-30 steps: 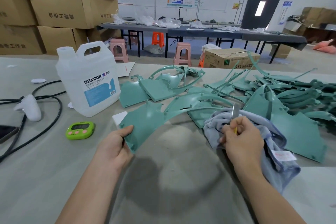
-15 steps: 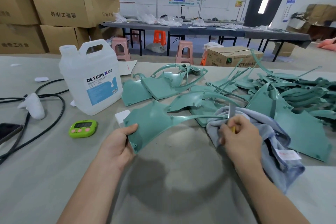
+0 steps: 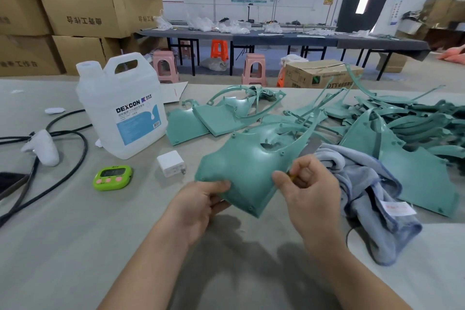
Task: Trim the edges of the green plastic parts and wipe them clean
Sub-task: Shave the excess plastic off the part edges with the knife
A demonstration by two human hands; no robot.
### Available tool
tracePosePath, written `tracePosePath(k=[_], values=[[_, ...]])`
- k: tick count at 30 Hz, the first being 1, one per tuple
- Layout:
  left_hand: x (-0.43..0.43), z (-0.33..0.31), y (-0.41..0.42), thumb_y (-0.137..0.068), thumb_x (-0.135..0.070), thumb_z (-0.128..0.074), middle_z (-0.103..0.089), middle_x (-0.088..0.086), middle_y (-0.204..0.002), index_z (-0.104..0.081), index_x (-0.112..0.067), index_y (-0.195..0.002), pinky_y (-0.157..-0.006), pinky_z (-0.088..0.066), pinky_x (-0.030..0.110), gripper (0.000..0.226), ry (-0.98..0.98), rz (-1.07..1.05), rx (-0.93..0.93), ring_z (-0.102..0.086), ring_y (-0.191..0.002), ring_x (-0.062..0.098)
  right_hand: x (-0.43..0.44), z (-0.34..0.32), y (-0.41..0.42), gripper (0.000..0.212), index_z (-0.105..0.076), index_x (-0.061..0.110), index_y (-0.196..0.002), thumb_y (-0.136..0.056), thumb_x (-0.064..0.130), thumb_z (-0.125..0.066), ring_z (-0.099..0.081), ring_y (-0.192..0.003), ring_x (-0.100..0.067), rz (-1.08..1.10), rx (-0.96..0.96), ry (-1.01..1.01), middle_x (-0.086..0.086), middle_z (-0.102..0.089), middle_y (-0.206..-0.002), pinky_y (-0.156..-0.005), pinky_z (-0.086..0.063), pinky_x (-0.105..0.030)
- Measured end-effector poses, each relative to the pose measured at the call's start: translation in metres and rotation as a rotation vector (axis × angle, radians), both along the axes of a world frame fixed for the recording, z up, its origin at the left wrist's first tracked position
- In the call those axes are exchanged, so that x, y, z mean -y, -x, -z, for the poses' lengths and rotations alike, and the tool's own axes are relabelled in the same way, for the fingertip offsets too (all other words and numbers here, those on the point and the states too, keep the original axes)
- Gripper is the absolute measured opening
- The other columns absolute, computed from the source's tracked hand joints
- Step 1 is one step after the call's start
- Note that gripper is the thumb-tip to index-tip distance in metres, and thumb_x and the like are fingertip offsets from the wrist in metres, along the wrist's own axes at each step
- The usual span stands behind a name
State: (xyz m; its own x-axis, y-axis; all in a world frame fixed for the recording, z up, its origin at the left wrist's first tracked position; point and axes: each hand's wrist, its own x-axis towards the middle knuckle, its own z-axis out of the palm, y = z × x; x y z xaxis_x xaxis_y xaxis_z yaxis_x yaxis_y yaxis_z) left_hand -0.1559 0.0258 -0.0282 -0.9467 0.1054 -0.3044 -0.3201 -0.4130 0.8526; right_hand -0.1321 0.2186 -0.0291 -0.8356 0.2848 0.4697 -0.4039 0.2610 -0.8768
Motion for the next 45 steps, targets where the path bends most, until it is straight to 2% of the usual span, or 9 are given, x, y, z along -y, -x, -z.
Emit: tracePosePath(k=[6,10,13,17,20,25,30,36,45], values=[[0.006,-0.001,0.003,-0.089,-0.009,-0.068,-0.076,0.002,-0.113,-0.069,-0.017,-0.12,-0.085,-0.054,0.034,0.031,0.202,-0.02,-0.163,-0.071,-0.104,0.021,-0.025,-0.009,0.014,0.038,-0.054,0.021,-0.069,-0.078,-0.008,-0.077,-0.043,-0.057,-0.017,-0.108,0.143,0.143,-0.008,-0.053,-0.061,-0.057,-0.039,-0.033],[-0.003,-0.001,0.0,-0.091,-0.015,-0.071,-0.078,0.011,-0.098,-0.077,-0.007,-0.105,-0.076,-0.061,0.036,0.018,0.325,0.064,-0.242,-0.075,-0.09,0.029,-0.022,-0.007,0.013,0.032,-0.058,0.02,-0.071,-0.078,-0.003,-0.08,-0.043,-0.054,-0.01,-0.179,0.196,-0.041,0.006,-0.052,-0.057,-0.055,-0.039,-0.026],[-0.011,0.004,-0.001,-0.093,-0.018,-0.07,-0.079,0.006,-0.087,-0.078,-0.009,-0.095,-0.074,-0.062,0.038,0.012,0.443,-0.119,-0.215,-0.076,-0.083,0.028,-0.016,-0.007,0.01,0.021,-0.061,0.023,-0.075,-0.085,0.009,-0.075,-0.064,-0.063,-0.018,-0.082,0.185,-0.083,0.006,-0.071,-0.071,-0.061,-0.052,-0.035],[-0.001,0.0,0.004,-0.095,-0.019,-0.067,-0.079,0.003,-0.09,-0.077,-0.014,-0.094,-0.077,-0.059,0.037,0.011,0.254,-0.345,-0.214,-0.075,-0.084,0.025,-0.02,-0.013,0.005,0.029,-0.06,0.024,-0.078,-0.095,0.002,-0.057,-0.071,-0.07,-0.027,-0.08,0.213,-0.035,-0.002,-0.074,-0.083,-0.064,-0.057,-0.043],[0.003,-0.004,0.003,-0.091,-0.011,-0.069,-0.079,0.006,-0.096,-0.077,-0.011,-0.099,-0.073,-0.057,0.03,0.011,0.166,-0.329,-0.252,-0.074,-0.085,0.021,-0.014,-0.015,-0.003,0.04,-0.054,0.029,-0.078,-0.101,-0.004,-0.047,-0.067,-0.057,-0.029,-0.177,0.24,-0.058,-0.005,-0.073,-0.084,-0.054,-0.054,-0.038],[0.006,-0.003,0.001,-0.082,-0.001,-0.069,-0.077,0.012,-0.107,-0.073,-0.004,-0.111,-0.084,-0.056,0.037,0.03,-0.056,-0.299,-0.213,-0.073,-0.097,0.028,-0.003,-0.015,-0.005,0.038,-0.042,0.033,-0.086,-0.101,-0.001,-0.046,-0.063,-0.049,-0.03,-0.126,0.216,-0.063,-0.005,-0.074,-0.08,-0.044,-0.049,-0.035],[-0.002,-0.003,-0.001,-0.072,-0.006,-0.072,-0.078,0.009,-0.104,-0.078,-0.009,-0.101,-0.072,-0.057,0.024,0.03,-0.025,-0.265,-0.345,-0.074,-0.092,0.02,0.005,-0.019,-0.007,0.023,-0.039,0.013,-0.09,-0.103,-0.004,-0.046,-0.066,-0.056,-0.033,-0.199,0.174,0.267,-0.018,-0.071,-0.077,-0.051,-0.054,-0.036],[-0.018,-0.001,-0.006,-0.076,-0.001,-0.073,-0.078,0.013,-0.093,-0.082,-0.011,-0.085,-0.066,-0.055,0.022,0.017,0.116,-0.194,-0.426,-0.071,-0.078,0.019,0.022,-0.018,-0.004,0.026,-0.037,0.015,-0.086,-0.103,-0.001,-0.048,-0.067,-0.055,-0.035,-0.274,0.091,0.278,-0.019,-0.07,-0.076,-0.051,-0.056,-0.036],[-0.005,-0.005,-0.002,-0.069,-0.011,-0.072,-0.075,0.014,-0.112,-0.074,-0.004,-0.11,-0.095,-0.051,0.04,0.042,-0.061,-0.219,-0.296,-0.069,-0.108,0.033,0.015,0.0,0.005,0.026,-0.037,0.011,-0.081,-0.099,-0.006,-0.045,-0.056,-0.041,-0.026,-0.144,0.568,0.251,-0.016,-0.064,-0.056,-0.036,-0.042,-0.029]])
